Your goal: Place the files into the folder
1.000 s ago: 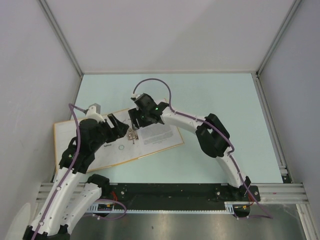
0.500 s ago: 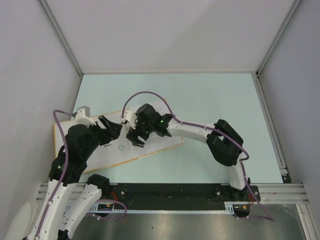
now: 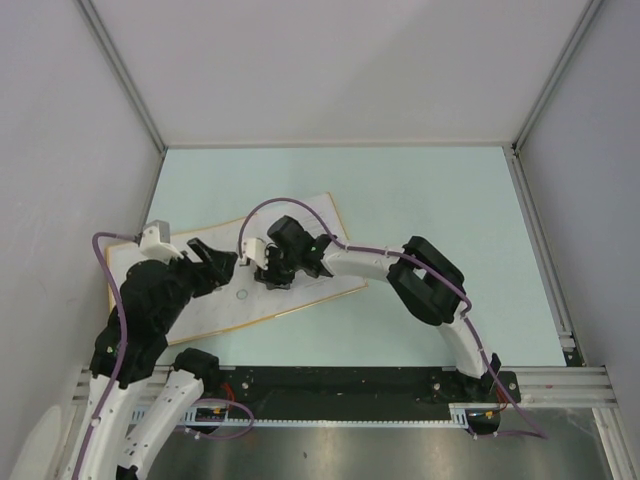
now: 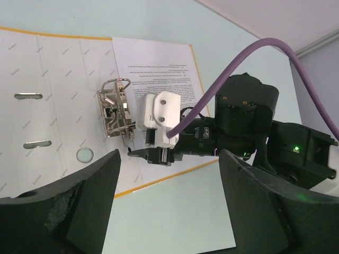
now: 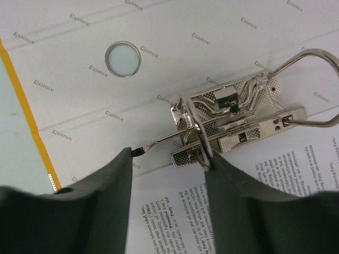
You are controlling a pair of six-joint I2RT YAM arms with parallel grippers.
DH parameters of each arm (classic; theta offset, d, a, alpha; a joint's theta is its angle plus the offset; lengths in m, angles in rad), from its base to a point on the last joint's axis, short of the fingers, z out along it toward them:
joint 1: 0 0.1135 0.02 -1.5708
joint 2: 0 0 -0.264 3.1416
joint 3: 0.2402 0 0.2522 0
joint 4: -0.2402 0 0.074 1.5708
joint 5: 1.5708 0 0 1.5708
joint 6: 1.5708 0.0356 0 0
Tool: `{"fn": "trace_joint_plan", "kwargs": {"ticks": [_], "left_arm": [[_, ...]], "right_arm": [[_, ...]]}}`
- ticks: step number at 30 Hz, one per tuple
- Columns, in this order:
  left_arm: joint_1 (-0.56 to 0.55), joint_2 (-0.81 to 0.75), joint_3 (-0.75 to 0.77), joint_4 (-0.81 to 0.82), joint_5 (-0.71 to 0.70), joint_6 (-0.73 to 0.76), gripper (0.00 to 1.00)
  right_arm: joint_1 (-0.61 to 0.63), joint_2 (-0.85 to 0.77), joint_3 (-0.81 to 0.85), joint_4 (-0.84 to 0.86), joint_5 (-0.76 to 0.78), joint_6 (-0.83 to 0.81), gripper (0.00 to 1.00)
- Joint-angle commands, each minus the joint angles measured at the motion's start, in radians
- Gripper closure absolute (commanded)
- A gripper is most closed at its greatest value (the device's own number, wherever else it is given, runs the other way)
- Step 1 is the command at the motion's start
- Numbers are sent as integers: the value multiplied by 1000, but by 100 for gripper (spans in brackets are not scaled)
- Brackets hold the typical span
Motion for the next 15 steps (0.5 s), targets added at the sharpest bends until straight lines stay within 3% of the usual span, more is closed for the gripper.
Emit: {"fn": "trace_joint_plan", "kwargs": {"ticks": [1, 7, 9, 15], "left_arm": [[9, 20, -2, 23, 12, -22, 20], [9, 42, -16, 45, 35, -25, 20], [9, 45, -19, 49, 41, -26, 20], [9, 62, -39, 78, 72, -37, 20]], "right_arm": [[13, 18, 51, 129, 44, -44, 60], [16, 15, 46, 150, 75, -22, 78], [15, 19, 58, 149, 118, 14, 100], [-30, -16, 0, 120, 112, 91, 100]]}}
